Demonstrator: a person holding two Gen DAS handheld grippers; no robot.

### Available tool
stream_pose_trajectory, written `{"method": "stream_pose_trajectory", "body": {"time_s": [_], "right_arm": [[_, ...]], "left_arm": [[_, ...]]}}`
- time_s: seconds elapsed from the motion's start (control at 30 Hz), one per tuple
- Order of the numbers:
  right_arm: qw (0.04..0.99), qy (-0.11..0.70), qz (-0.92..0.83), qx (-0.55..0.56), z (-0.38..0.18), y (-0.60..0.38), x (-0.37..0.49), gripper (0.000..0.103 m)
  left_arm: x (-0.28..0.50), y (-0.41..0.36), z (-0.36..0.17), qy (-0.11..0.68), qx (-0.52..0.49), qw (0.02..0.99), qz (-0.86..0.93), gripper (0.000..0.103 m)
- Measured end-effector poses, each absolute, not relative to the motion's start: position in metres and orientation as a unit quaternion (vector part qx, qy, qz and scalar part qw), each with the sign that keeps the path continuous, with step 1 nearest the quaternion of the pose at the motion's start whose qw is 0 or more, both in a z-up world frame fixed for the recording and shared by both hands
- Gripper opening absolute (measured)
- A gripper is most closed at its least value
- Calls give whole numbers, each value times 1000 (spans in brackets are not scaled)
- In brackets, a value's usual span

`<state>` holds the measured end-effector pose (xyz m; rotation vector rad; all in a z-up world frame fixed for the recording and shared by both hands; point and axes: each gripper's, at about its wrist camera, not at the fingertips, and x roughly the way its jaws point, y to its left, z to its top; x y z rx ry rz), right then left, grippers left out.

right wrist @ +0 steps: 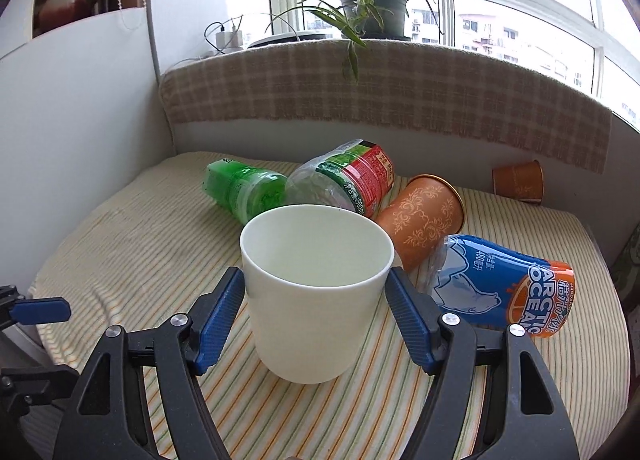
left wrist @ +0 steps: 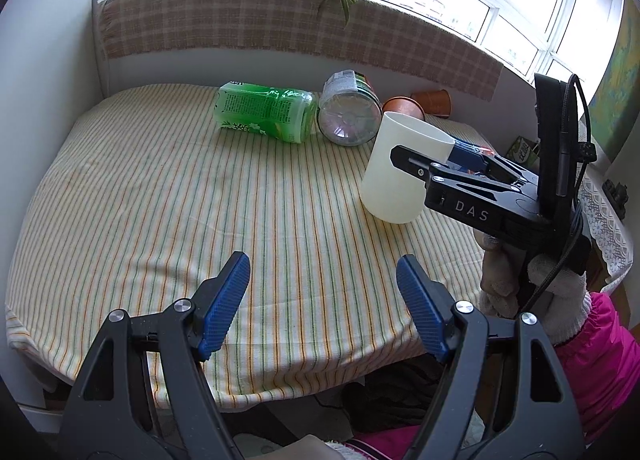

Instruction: Flip cup upright

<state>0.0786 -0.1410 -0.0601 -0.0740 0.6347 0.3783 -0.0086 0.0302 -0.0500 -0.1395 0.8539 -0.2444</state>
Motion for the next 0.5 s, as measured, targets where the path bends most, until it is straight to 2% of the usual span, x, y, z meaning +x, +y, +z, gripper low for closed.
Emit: {"method": "stream_pose_trajectory", "body": {"time_s": [0.5], "right_arm": [[933,300,191,-61,-61,-132,62,72]], "left_arm": [[-9,31,-50,412,-69,901,-118,78]]}}
